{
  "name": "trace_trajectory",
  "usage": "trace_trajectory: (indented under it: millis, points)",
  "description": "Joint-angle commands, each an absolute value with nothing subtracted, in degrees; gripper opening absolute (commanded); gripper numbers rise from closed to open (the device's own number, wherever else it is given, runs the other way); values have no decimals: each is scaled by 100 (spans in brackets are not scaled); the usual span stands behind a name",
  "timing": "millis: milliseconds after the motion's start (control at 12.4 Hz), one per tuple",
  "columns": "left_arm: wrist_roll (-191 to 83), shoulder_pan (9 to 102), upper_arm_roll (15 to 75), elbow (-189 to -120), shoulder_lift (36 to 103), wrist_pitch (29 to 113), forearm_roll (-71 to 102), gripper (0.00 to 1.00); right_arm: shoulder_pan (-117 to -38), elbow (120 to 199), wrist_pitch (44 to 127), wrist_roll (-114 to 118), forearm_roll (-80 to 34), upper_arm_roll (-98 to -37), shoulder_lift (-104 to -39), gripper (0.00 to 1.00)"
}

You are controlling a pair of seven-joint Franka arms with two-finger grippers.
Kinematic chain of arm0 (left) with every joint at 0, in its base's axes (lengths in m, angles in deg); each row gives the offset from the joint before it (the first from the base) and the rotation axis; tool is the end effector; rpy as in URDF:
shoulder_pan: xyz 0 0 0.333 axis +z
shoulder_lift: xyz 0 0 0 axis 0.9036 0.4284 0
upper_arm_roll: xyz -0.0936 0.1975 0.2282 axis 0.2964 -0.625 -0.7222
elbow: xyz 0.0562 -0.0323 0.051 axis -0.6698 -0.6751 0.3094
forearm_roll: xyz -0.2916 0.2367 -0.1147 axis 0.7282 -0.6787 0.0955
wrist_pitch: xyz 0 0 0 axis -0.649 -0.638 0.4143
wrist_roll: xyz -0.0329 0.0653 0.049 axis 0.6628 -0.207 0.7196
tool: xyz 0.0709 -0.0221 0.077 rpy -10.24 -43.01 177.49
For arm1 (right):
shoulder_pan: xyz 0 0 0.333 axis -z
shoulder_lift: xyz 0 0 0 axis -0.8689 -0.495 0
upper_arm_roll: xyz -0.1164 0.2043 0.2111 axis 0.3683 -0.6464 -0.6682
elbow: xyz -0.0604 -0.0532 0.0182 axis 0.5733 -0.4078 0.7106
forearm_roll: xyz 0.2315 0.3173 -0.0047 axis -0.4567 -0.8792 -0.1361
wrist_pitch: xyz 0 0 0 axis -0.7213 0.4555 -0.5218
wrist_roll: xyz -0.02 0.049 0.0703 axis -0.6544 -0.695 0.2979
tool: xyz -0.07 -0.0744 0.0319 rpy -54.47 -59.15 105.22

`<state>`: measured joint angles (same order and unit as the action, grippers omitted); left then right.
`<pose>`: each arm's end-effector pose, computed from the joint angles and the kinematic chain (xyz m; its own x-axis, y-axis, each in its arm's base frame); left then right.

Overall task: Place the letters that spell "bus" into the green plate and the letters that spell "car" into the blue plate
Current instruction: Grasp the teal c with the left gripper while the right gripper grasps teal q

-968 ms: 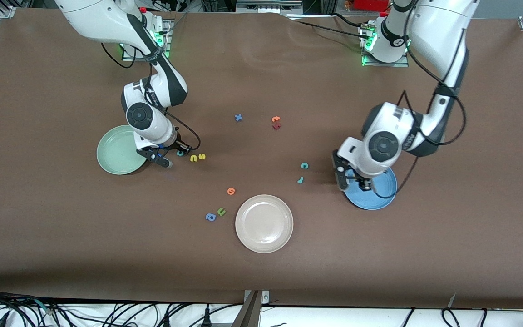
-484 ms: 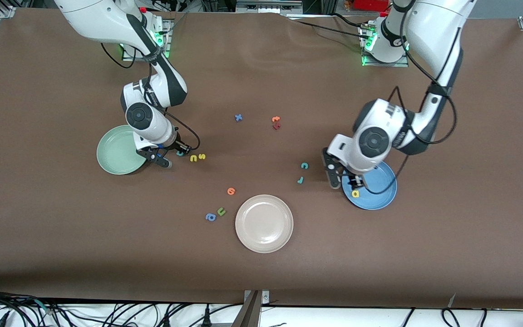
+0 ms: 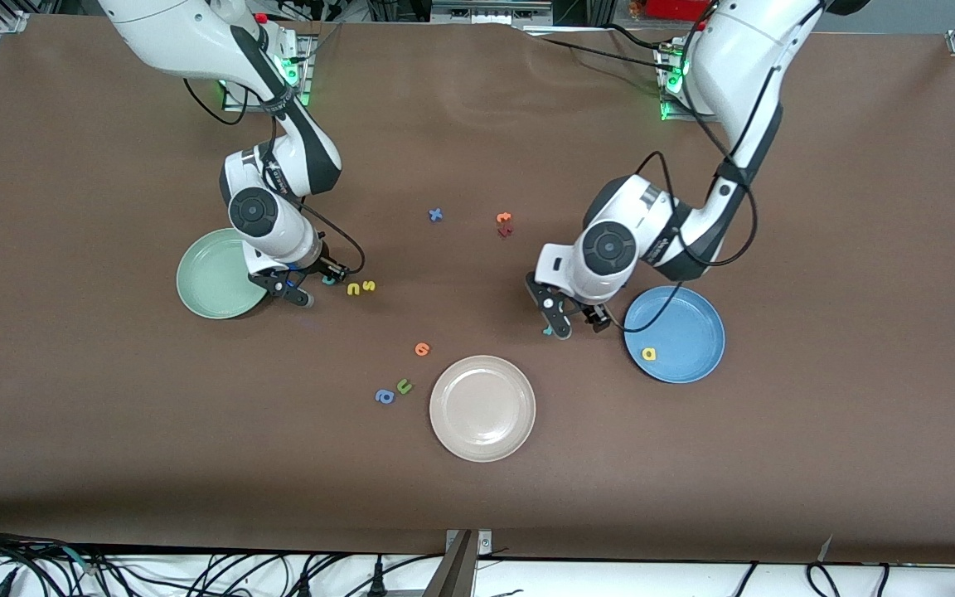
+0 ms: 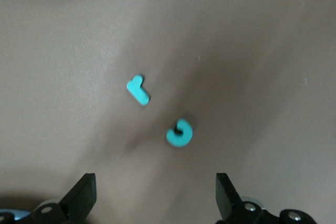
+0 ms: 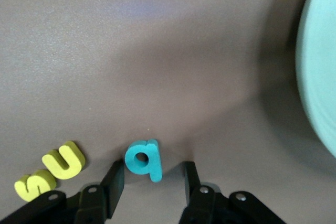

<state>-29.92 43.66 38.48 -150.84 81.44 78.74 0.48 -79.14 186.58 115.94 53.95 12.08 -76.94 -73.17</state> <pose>0.5698 -0.3472 0.2181 0.6055 -0.7885 -0.1082 -0.7845 -0.6142 0.0856 0.5006 0.2132 0.1735 0.8953 -0.4339 -0.1007 -0.4324 -0.9009 0.0374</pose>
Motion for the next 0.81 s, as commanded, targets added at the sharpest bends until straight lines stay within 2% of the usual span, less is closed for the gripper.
trace_trajectory:
  millis: [0,242,323,565,726]
  points:
    - [-4587,4379,3791,-14817,8288,7867,191,100,-7852,18750,11855,5274,1176,-7681,-7452,54]
    - [-5433,4275,3817,-14905,8314,8086,201,99,-7852,18741,11873,5274,1176,-7681,-7497,54]
    - [-5653,4222,3817,-14940,8392,8148,192,92,-7852,18741,11873,5274,1176,-7681,-7514,54]
    - [-5788,4037,3800,-15185,8691,8876,122,83,-7852,18724,11865,5265,1185,-7681,-7523,35]
    - [-5770,4037,3791,-15256,8692,8975,122,83,-7852,18724,11856,5283,1185,-7681,-7514,15]
